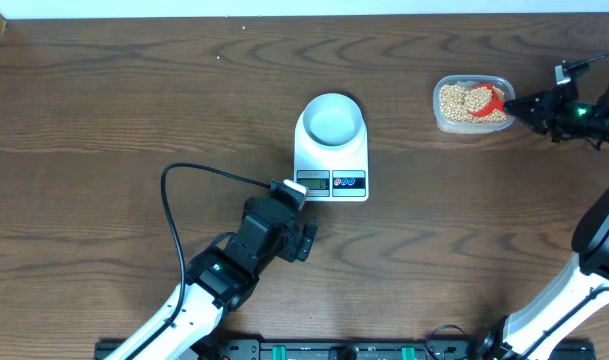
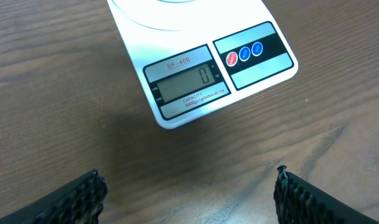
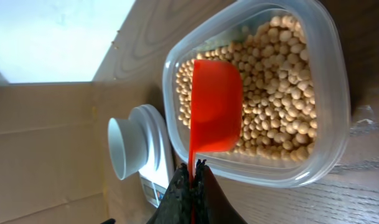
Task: Scoop item into bowl and weigh 50g on scale
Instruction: 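Lower the red scoop with the right gripper into the chickpea tub, then lift the filled scoop and carry it over the white bowl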
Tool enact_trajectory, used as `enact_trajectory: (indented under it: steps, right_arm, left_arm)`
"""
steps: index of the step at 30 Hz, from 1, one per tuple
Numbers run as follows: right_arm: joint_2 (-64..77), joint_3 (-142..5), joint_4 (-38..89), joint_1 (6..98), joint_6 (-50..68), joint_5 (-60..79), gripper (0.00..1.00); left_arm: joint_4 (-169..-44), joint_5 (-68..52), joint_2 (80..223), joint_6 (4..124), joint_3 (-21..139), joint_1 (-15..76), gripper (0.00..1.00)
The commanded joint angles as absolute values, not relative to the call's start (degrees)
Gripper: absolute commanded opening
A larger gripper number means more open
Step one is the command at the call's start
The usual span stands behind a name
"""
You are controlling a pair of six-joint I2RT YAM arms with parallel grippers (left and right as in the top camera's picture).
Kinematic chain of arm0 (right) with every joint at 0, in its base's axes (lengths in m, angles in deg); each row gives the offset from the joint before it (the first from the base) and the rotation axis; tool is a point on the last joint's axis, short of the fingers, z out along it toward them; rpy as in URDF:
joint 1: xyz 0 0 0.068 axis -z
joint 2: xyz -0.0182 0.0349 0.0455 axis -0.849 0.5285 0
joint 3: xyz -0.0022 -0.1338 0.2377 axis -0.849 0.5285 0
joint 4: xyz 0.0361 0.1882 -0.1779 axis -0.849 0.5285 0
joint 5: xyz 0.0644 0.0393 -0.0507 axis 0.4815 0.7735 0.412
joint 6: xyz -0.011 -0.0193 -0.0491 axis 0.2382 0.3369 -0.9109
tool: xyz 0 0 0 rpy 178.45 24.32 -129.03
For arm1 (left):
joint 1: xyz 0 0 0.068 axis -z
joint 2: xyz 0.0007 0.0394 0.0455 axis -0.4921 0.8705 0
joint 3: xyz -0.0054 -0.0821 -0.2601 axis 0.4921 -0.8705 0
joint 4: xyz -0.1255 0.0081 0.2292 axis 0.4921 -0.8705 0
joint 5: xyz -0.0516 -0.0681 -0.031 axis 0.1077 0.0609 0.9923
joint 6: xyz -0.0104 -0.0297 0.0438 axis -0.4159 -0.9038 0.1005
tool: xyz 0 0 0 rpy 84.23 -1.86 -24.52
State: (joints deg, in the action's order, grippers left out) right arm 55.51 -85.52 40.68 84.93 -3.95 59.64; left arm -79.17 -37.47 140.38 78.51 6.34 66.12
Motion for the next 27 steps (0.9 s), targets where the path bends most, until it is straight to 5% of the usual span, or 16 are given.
enact_trajectory:
  steps: [1, 27]
  right_arm:
    - [56.1, -85.5, 40.7, 86.2, -5.7, 64.9, 0.01]
    - [56.1, -85.5, 40.9, 87.2, -8.9, 78.5, 0.01]
  left_arm:
    - [-79.3, -38.6, 140.0, 79.5, 7.6, 66.2, 0.88]
    - [-79.3, -38.6, 140.0, 79.5, 7.6, 66.2, 0.88]
